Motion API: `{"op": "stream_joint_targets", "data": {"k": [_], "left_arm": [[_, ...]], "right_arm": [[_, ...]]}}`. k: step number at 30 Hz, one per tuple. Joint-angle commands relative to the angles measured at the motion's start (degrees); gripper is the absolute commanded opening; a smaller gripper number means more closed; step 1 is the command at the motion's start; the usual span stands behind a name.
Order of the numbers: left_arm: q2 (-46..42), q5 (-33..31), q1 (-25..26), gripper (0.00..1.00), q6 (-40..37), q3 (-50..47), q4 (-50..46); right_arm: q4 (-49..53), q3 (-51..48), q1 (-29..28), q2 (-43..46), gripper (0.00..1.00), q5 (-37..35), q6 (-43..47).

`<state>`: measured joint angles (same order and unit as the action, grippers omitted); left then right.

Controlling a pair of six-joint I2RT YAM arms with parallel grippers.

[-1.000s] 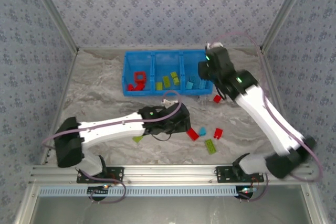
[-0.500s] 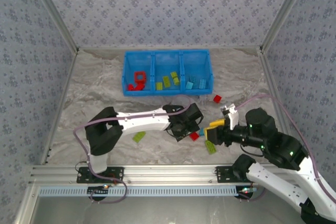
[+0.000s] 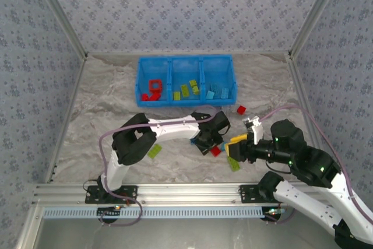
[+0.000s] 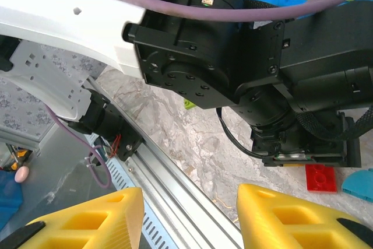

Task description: Sort the legos into containers by color

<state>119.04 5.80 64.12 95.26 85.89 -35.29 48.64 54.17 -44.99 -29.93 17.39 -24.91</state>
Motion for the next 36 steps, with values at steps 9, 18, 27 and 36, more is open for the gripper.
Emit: {"op": "stream_joint_targets", "data": {"k": [9,18,27,36], "left_arm": [[-3.43,-3.67,0.48,0.31,-2.97,1.86,-3.05],[-27.33,-22.80,-3.29,0.29,-17.64,-3.33,-15.99],[-39.41,-2.19,-33.39,0.33,-58.87,-6.95,-11.16],[-18.77,16.39,-47.17,0.28,-71.44,5.05,-8.52]], "right_arm": [[-0.69,0.78,-0.60,0.31,0.46,0.73,1.48],[-4.24,3.75,-1.41,-6.28,0.45,4.32,6.99],[-22.19,7.41,-20.58,-23.99,0.46,-14.14,12.13],[-39.56,17.89,-31.99,-47.18,0.50,-42.19,19.15]]}}
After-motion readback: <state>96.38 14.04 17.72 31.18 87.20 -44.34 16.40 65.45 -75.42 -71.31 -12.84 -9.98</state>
